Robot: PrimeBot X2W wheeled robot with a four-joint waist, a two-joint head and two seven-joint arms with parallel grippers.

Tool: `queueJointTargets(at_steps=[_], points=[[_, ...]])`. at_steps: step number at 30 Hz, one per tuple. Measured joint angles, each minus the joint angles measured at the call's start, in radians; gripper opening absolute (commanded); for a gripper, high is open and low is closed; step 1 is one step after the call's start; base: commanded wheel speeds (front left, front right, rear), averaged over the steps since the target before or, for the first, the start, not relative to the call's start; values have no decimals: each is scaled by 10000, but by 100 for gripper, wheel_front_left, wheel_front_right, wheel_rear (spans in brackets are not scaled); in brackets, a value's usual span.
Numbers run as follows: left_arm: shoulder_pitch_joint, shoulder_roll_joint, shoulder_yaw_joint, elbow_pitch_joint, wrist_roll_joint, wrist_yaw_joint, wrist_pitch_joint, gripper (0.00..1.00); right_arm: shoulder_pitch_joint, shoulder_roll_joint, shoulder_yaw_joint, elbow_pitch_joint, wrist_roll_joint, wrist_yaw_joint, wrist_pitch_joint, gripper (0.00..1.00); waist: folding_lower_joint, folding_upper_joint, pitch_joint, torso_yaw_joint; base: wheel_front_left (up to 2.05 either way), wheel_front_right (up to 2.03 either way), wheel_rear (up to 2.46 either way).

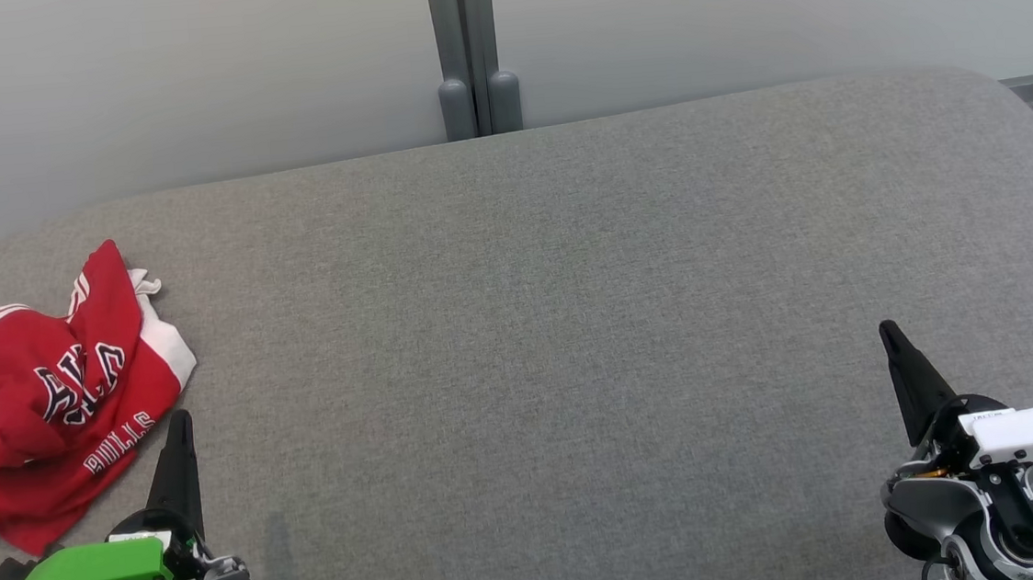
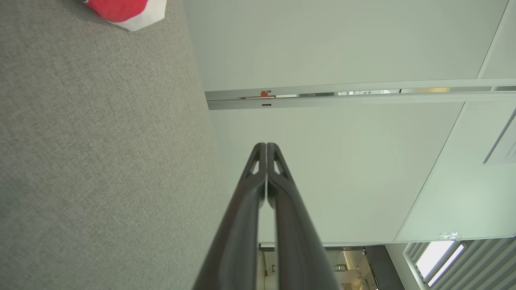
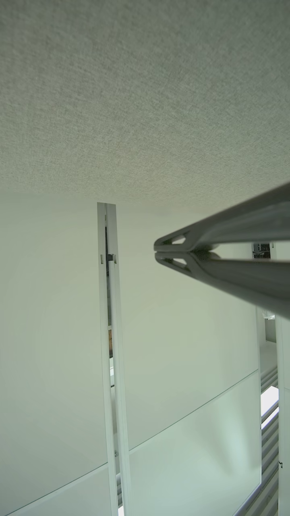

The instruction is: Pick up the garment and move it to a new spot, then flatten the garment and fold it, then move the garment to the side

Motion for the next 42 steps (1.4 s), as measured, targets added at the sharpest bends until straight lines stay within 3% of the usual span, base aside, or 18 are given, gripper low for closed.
queueJointTargets(at_steps=[22,23,32,42], points=[[0,0,0,0,0,0,0,0,0,0,0,0,0,0,2,0,0,0,0,0,0,0,0],[2,-2,0,10,0,2,0,100,1,0,0,8,0,0,2,100,0,0,0,0,0,0,0],[438,-104,-148,355,52,31,-199,100,457,109,128,357,-121,-2,-192,100,0,0,3,5,0,0,0],[439,-102,-261,-63,976,31,-669,100,527,105,337,-100,-1246,-2,-665,100,0,0,11,17,0,0,0]])
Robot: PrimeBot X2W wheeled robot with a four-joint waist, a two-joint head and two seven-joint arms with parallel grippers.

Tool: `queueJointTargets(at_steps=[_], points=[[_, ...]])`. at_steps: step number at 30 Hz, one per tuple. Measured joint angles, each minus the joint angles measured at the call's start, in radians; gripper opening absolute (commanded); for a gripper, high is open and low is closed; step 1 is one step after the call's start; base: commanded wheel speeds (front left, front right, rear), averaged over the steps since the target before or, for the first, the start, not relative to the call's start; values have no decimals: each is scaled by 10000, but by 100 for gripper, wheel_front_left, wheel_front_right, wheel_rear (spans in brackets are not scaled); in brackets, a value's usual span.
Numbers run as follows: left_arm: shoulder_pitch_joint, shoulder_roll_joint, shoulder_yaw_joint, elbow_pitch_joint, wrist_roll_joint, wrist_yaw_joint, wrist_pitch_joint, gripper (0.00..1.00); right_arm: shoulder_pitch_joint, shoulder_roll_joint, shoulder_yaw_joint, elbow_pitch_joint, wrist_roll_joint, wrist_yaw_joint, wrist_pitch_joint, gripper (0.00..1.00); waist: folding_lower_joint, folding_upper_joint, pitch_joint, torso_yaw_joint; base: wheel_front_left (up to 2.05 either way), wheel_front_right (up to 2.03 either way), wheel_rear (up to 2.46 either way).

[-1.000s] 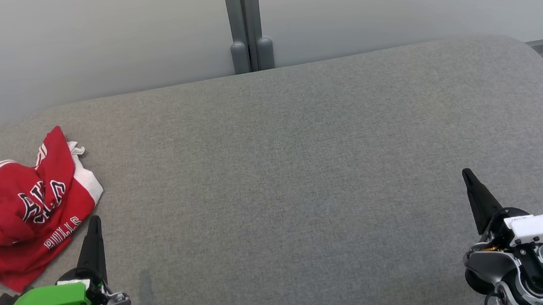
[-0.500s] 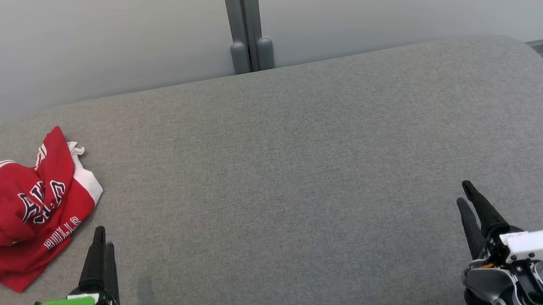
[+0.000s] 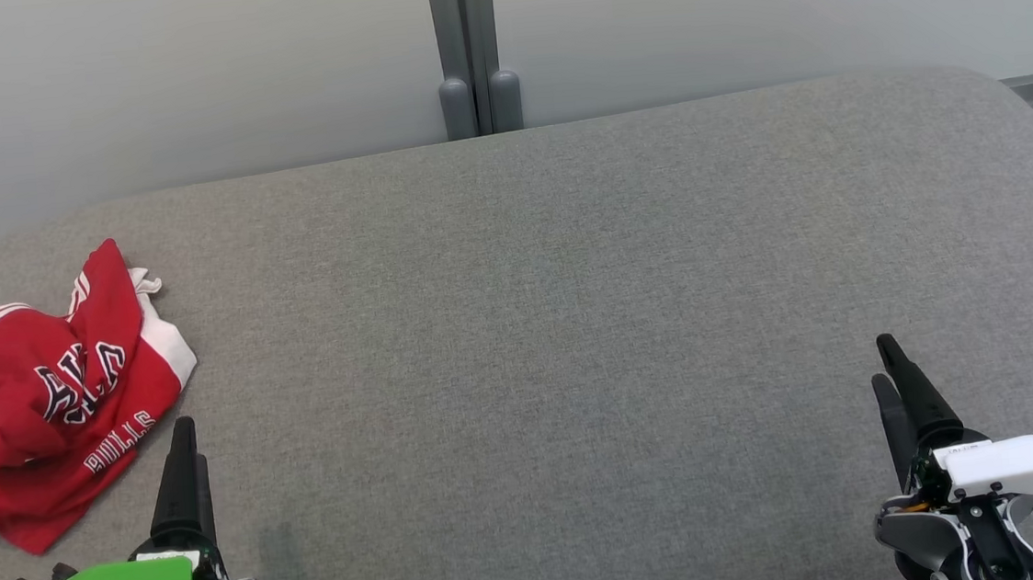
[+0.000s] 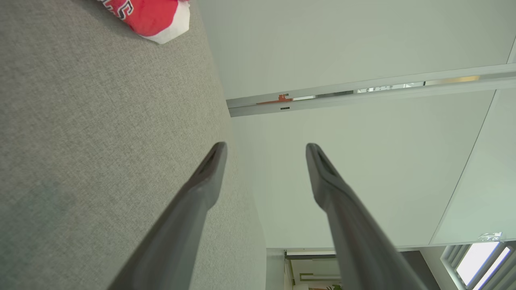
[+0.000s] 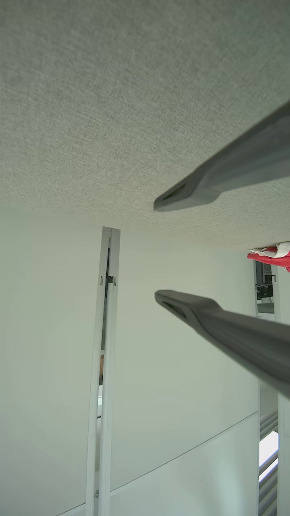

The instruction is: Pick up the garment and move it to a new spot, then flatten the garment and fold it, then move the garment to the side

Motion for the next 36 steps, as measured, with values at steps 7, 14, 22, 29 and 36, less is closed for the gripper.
queueJointTargets(at_steps=[7,14,22,29,36], points=[[0,2,-71,-343,1024,113,-313,100,61,-8,63,-326,-1047,0,-303,100,0,0,12,11,0,0,0],[3,4,-249,-654,2522,238,-579,100,97,-12,163,-598,-2096,0,-591,100,0,0,17,26,0,0,0],[43,8,-393,-876,4086,431,-890,100,167,-17,261,-892,-3469,0,-867,100,0,0,21,62,0,0,0],[133,12,-564,-1037,5430,531,-1114,100,260,-23,359,-1057,-4702,0,-1127,100,0,0,15,108,0,0,0],[181,17,-692,-1137,6788,568,-1363,100,294,-29,477,-1139,-5879,0,-1340,100,0,0,-2,141,0,0,0]])
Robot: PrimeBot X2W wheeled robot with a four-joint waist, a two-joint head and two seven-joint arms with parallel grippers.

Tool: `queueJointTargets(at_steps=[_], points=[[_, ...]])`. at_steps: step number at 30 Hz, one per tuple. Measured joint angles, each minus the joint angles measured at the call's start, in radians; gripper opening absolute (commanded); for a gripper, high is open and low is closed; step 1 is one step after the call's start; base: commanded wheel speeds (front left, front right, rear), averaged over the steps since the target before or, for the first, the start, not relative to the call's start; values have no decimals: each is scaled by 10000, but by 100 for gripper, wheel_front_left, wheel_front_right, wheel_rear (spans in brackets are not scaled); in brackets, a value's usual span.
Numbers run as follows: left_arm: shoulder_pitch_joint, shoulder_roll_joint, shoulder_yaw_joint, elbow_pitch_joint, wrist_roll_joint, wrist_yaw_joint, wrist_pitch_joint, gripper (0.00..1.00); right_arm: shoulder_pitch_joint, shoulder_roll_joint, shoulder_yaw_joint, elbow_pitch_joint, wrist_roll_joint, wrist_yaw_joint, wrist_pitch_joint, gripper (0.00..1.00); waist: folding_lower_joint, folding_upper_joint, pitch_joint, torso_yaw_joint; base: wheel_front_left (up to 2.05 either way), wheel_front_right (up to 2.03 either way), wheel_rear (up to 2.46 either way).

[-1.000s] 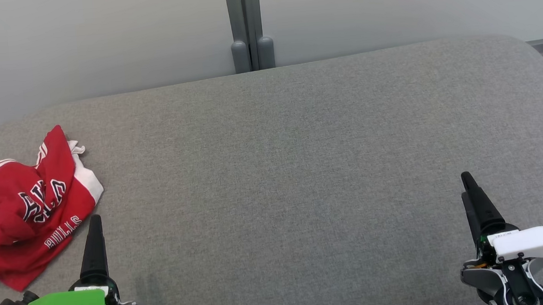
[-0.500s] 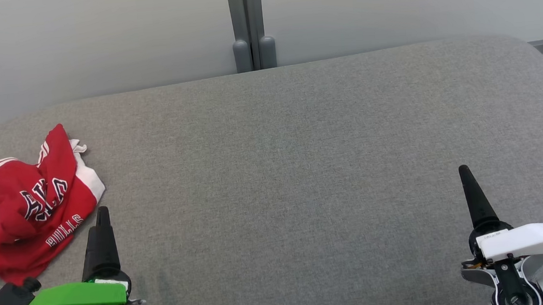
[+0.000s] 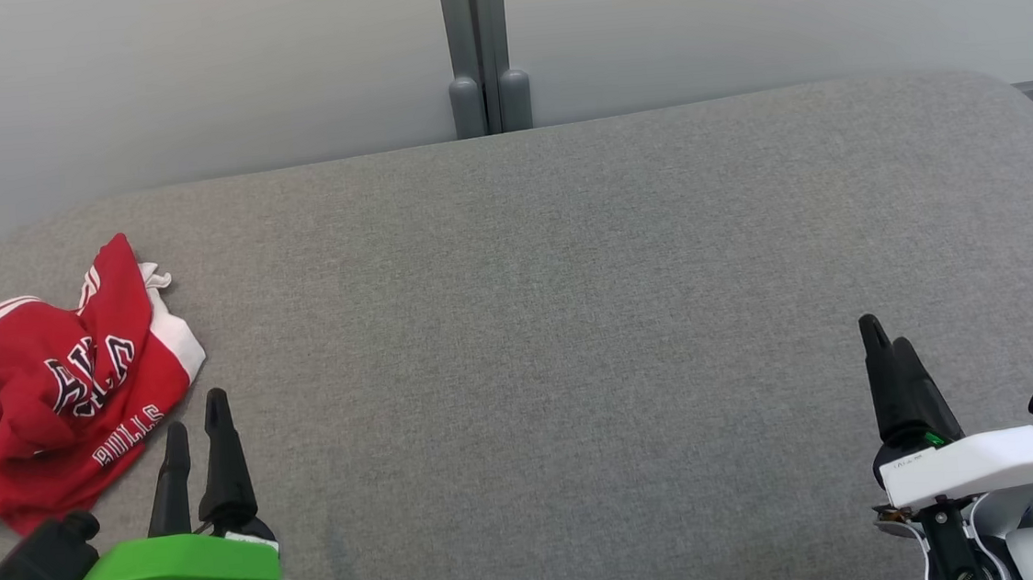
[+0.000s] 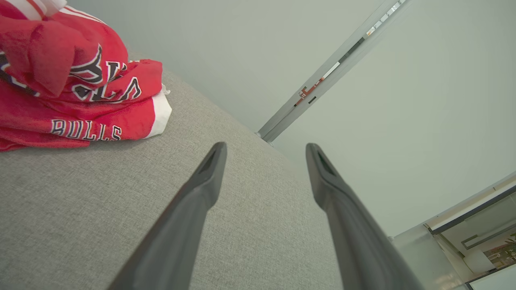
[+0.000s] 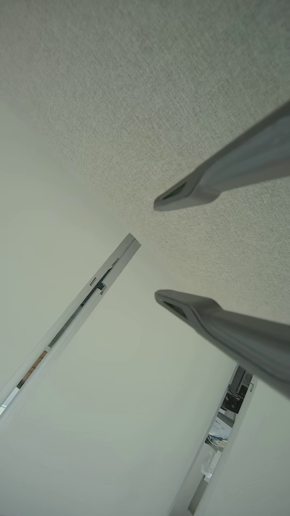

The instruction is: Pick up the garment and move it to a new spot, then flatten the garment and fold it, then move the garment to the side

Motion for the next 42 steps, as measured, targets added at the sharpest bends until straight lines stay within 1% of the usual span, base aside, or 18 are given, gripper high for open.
queueJointTargets(at_steps=[8,12,17,28,42], points=[[14,17,-174,-58,1544,79,-222,100,50,-6,96,-88,-1206,0,-234,100,0,0,-10,31,0,0,0],[59,25,-228,-63,2165,167,-347,100,105,-10,136,-138,-1791,0,-372,100,0,0,-10,45,0,0,0],[94,46,-311,-109,2809,171,-456,100,158,-15,151,-211,-2474,0,-491,100,0,0,-13,65,0,0,0],[115,92,-458,-92,3990,201,-750,100,210,-23,173,-364,-3866,2,-782,100,0,0,-12,124,0,0,0],[213,169,-497,-6,5083,249,-1066,100,301,-35,117,-520,-5398,2,-1095,100,0,0,24,200,0,0,0]])
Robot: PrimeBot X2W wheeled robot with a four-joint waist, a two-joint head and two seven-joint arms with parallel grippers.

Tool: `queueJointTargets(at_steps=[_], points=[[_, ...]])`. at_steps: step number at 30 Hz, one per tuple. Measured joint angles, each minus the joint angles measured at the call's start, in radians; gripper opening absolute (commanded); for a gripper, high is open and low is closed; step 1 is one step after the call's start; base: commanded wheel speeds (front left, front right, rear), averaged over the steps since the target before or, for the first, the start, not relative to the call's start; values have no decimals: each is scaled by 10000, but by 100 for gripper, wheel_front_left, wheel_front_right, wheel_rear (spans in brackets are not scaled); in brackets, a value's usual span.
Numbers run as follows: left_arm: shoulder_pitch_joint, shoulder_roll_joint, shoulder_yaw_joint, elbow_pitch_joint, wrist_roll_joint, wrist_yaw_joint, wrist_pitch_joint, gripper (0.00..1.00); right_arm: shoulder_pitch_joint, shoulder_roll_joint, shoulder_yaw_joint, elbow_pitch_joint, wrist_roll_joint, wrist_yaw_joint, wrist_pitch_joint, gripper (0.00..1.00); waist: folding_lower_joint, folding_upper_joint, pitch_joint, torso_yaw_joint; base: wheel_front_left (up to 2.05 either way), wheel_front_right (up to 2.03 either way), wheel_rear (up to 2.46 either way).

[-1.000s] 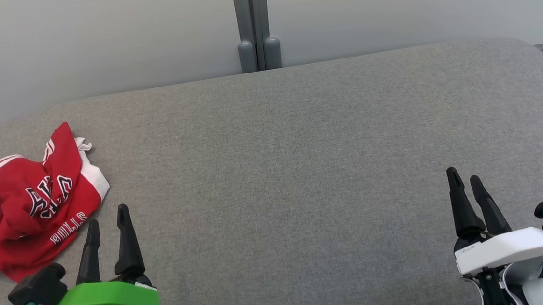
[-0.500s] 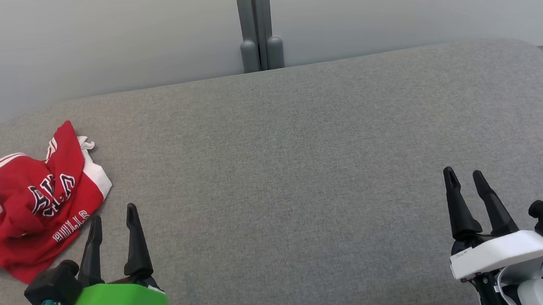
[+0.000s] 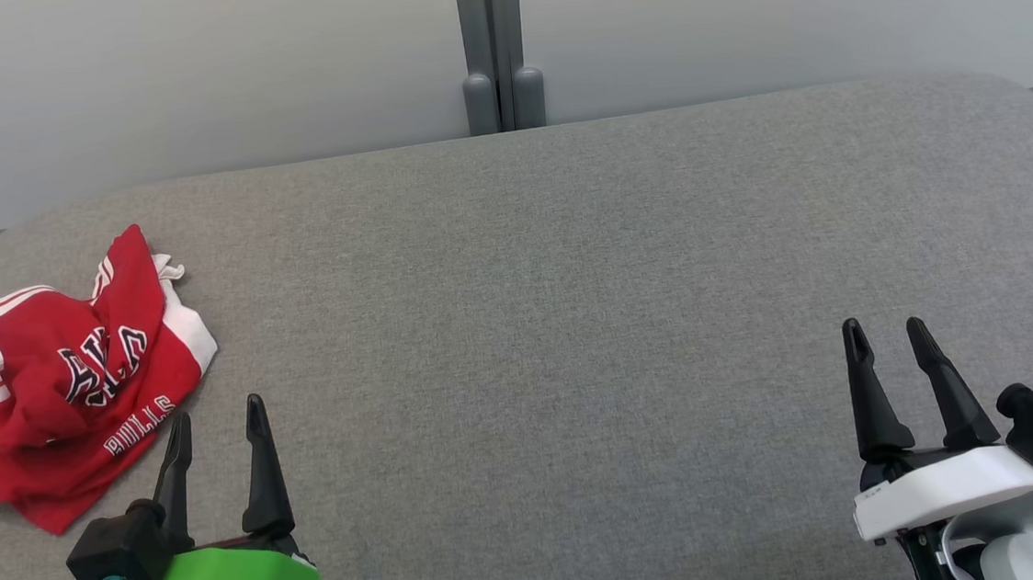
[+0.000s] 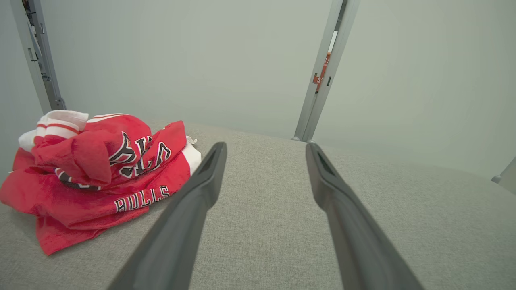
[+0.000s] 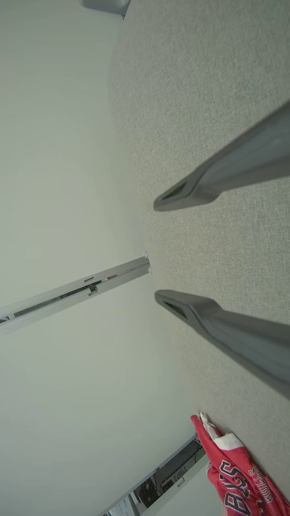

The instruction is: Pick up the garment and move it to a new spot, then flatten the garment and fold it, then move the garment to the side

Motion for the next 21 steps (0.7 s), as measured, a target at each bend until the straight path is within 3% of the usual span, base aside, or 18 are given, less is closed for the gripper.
queueJointTargets(at_steps=[21], points=[[104,96,-209,-130,1271,79,-332,100,96,-15,73,44,-1685,0,-412,100,0,0,-1,161,0,0,0]])
